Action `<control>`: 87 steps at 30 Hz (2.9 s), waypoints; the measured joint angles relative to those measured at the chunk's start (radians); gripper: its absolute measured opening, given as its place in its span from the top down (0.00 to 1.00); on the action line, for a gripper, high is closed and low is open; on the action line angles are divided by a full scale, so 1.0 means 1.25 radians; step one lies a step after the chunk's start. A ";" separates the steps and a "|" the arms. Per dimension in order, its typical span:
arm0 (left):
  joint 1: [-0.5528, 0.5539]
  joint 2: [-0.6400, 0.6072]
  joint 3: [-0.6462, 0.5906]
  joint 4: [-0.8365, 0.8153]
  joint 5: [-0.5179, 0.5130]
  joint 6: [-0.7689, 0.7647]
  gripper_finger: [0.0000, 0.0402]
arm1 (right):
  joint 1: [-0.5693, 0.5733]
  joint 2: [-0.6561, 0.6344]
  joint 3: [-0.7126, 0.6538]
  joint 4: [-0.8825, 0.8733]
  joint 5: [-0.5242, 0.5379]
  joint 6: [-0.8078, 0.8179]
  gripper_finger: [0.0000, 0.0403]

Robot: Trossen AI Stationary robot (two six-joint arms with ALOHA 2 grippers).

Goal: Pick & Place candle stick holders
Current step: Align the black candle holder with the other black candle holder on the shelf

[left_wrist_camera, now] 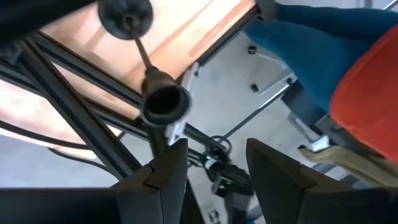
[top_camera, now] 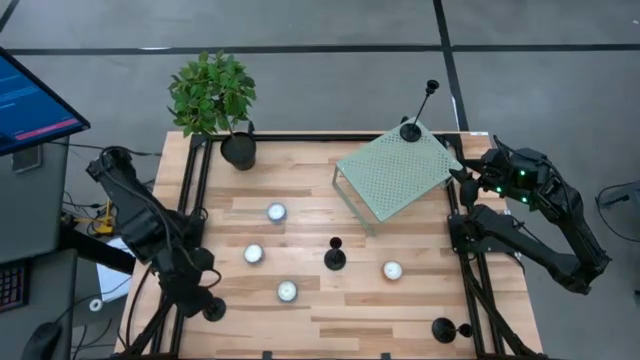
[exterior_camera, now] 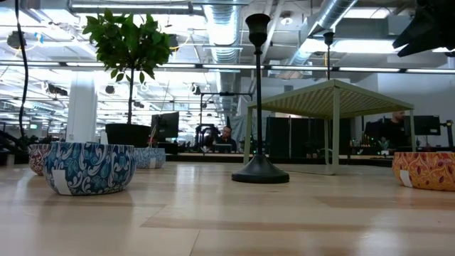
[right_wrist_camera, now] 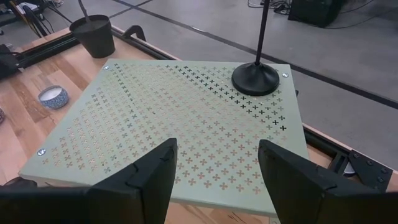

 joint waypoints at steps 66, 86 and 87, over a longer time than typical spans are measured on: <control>-0.077 0.155 0.108 -0.196 -0.135 0.041 0.32 | 0.000 0.001 0.000 0.000 0.021 0.000 0.46; -0.123 0.171 0.090 -0.222 -0.221 0.023 0.32 | 0.000 0.001 0.000 0.000 0.020 0.001 0.46; -0.123 0.171 0.088 -0.221 -0.221 0.023 0.32 | 0.000 0.001 0.000 0.000 0.020 0.001 0.46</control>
